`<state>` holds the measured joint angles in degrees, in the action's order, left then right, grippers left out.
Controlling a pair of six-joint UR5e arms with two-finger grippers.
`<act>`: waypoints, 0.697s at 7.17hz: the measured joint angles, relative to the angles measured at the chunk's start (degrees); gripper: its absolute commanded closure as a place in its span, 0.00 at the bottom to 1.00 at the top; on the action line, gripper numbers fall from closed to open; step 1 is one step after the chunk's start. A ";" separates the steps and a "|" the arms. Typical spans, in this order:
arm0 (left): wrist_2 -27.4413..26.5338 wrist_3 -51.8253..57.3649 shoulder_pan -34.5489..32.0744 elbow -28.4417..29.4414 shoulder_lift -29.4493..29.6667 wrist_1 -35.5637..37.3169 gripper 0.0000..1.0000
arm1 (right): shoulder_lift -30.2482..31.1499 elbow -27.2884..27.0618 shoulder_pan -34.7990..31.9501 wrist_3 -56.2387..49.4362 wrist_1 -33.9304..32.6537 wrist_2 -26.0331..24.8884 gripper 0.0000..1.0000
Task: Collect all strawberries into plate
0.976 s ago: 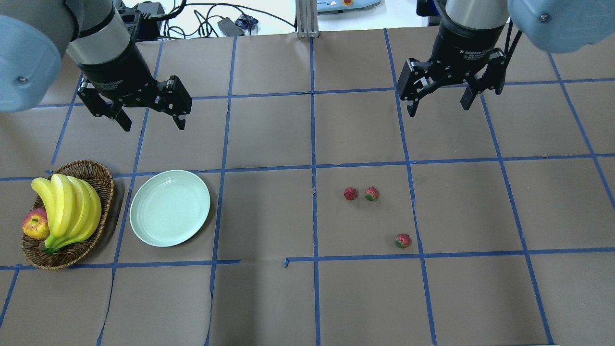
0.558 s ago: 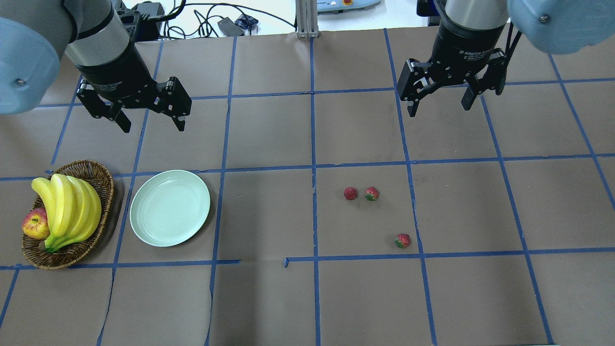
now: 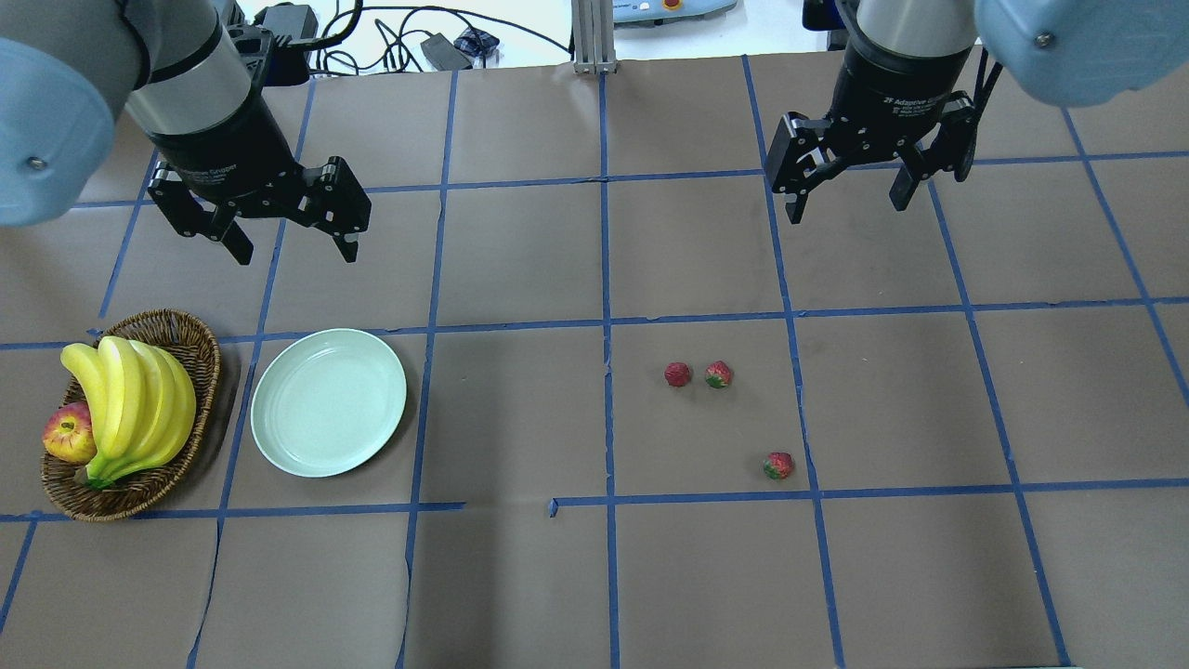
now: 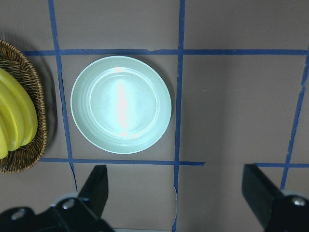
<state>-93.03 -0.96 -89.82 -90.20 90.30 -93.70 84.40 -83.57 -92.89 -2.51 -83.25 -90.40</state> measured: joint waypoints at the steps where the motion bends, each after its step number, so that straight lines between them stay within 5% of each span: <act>1: -0.06 0.00 0.00 0.00 -0.05 -0.13 0.00 | -0.05 0.04 -0.03 -0.07 -0.51 0.19 0.00; 5: -0.14 -0.01 -0.01 -0.05 -0.19 -0.27 0.00 | -0.50 -0.78 -0.26 -0.38 -1.91 0.71 0.00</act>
<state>-93.16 -0.97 -89.82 -90.26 90.11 -93.97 83.91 -84.35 -93.16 -2.89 -85.16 -89.69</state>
